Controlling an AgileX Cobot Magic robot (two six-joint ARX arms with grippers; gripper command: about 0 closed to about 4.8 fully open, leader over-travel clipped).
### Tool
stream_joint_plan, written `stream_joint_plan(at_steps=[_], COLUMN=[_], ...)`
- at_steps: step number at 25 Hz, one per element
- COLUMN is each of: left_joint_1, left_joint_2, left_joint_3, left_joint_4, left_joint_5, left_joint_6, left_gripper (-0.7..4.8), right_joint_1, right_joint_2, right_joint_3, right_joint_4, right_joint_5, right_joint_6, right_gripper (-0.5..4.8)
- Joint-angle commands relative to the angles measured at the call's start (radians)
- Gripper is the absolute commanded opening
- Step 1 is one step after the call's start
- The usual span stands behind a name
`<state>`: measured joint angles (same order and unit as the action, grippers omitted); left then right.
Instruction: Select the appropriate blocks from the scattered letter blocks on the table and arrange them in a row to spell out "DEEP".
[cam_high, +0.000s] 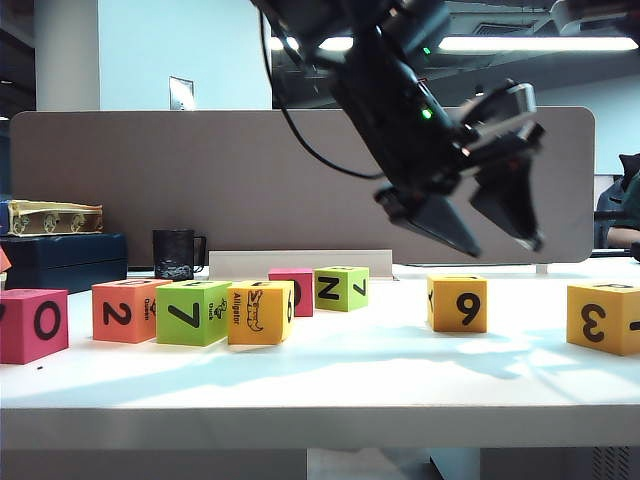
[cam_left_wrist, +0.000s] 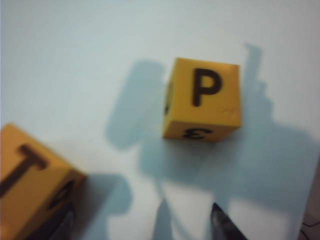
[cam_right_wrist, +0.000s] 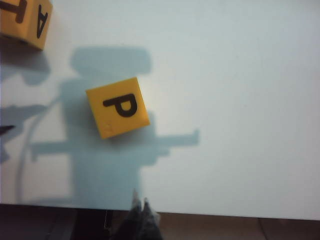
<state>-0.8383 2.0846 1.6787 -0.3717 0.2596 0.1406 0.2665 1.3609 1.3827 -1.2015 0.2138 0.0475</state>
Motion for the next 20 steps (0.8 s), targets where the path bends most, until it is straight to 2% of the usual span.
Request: stream_joint_plan(at_steps=[1, 2, 4, 6, 20], left_joint_1=[-0.02, -0.021, -0.034, -0.045, -0.065], left_joint_2=[0.029, 0.03, 0.032, 0.037, 0.158], left_joint_3=[0.004, 0.004, 0.003, 0.004, 0.005], left_joint_4=[0.092, 0.105, 0.156, 0.226, 0.37], left_joint_5=[0.08, 0.082, 0.085, 0.085, 0.084], left_joint_6=[0.005, 0.005, 0.007, 0.011, 0.025], left_gripper=[3.48, 3.55, 4.15, 4.79, 4.79], right_joint_1=[0.001, 0.001, 0.001, 0.001, 0.001], right_joint_2=[-0.057, -0.068, -0.103, -0.142, -0.214], right_joint_3=[0.006, 0.006, 0.006, 0.006, 0.006], right_joint_4=[-0.053, -0.064, -0.093, -0.12, -0.185], right_joint_5=[-0.011, -0.014, -0.016, -0.06, -0.158], right_joint_6=[0.001, 0.001, 0.001, 0.003, 0.005], right_gripper=[-0.01, -0.01, -0.01, -0.01, -0.01])
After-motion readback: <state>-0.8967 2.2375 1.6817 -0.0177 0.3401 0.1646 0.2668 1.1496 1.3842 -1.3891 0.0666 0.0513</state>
